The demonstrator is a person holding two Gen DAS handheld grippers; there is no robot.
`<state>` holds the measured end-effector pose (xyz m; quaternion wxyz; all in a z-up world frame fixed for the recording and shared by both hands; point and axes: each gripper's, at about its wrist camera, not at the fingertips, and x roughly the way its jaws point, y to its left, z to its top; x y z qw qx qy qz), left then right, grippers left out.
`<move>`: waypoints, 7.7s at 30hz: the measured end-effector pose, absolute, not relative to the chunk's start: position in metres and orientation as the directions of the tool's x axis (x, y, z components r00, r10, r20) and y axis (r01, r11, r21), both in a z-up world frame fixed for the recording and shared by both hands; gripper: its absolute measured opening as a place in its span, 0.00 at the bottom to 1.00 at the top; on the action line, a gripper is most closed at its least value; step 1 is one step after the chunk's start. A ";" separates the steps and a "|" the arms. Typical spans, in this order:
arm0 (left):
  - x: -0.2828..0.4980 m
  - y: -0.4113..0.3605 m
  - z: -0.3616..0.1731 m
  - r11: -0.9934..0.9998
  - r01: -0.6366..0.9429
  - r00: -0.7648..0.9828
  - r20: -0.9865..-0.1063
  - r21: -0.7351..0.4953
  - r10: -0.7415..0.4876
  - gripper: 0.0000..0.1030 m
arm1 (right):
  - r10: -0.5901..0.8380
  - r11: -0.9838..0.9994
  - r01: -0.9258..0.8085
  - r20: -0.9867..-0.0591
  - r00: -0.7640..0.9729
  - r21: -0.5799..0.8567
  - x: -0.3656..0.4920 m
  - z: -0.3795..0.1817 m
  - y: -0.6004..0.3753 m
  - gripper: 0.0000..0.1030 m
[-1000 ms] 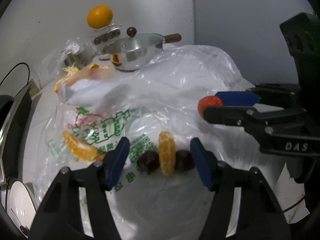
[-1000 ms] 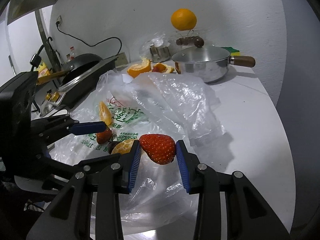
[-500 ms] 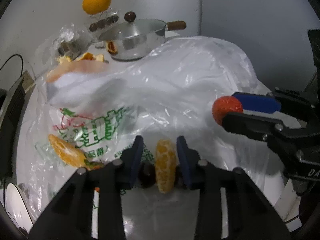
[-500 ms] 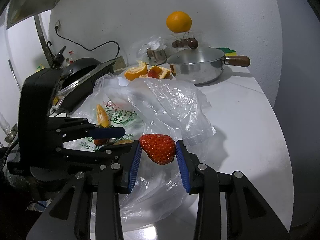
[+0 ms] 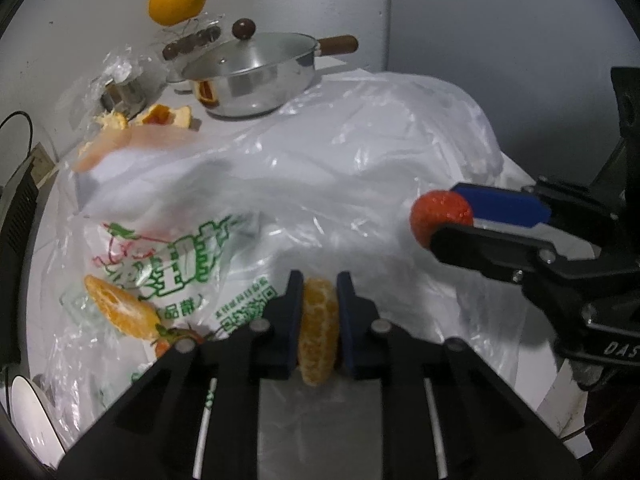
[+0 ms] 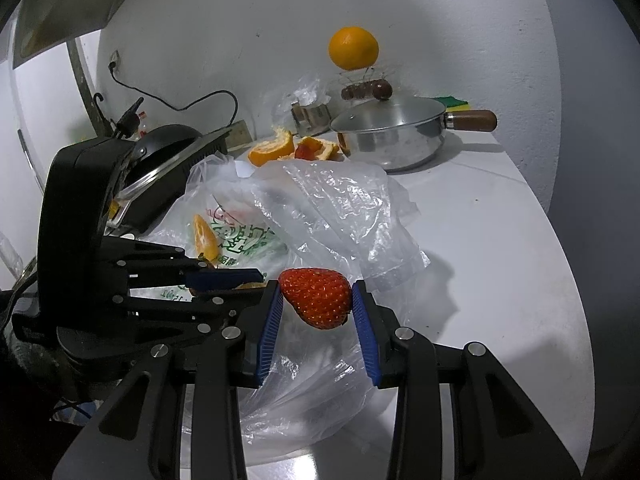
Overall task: Organize fruits
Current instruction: 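Carry the orange segment and strawberry in both grippers over to the white plate, then open the left gripper over the plate while the right gripper releases the strawberry, then move both open grippers back toward the fruit on the plastic bag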
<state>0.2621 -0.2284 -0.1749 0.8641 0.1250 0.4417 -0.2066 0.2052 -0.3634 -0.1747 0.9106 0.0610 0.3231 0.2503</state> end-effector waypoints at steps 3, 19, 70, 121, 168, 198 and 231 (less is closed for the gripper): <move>0.259 -0.229 -0.171 0.883 0.468 0.533 -0.808 0.032 -0.252 0.16 | 0.496 0.867 -0.417 -0.557 0.666 0.272 0.205 -0.175 -0.363 0.37; 0.233 -0.214 -0.133 0.887 0.461 0.601 -0.748 0.037 -0.281 0.16 | 0.497 0.865 -0.442 -0.529 0.688 0.237 0.189 -0.152 -0.349 0.37; 0.157 -0.070 -0.096 0.942 0.333 0.723 -0.627 -0.050 -0.289 0.16 | 0.523 0.813 -0.578 -0.534 0.665 0.076 0.141 -0.104 -0.207 0.37; 0.134 0.131 -0.137 0.992 0.053 0.771 -0.626 -0.117 -0.115 0.16 | 0.606 0.673 -0.736 -0.626 0.491 0.075 0.157 -0.132 -0.033 0.37; 0.169 0.117 -0.178 0.988 0.067 0.701 -0.698 -0.137 -0.144 0.21 | 0.575 0.672 -0.734 -0.695 0.431 0.100 0.189 -0.170 -0.004 0.37; 0.136 0.104 -0.138 0.992 0.040 0.756 -0.645 -0.122 -0.110 0.70 | 0.582 0.710 -0.700 -0.624 0.521 0.078 0.159 -0.131 -0.044 0.50; 0.111 -0.006 -0.101 0.994 0.108 0.778 -0.619 -0.033 -0.105 0.71 | 0.504 0.833 -0.545 -0.533 0.680 0.093 0.125 -0.104 -0.200 0.52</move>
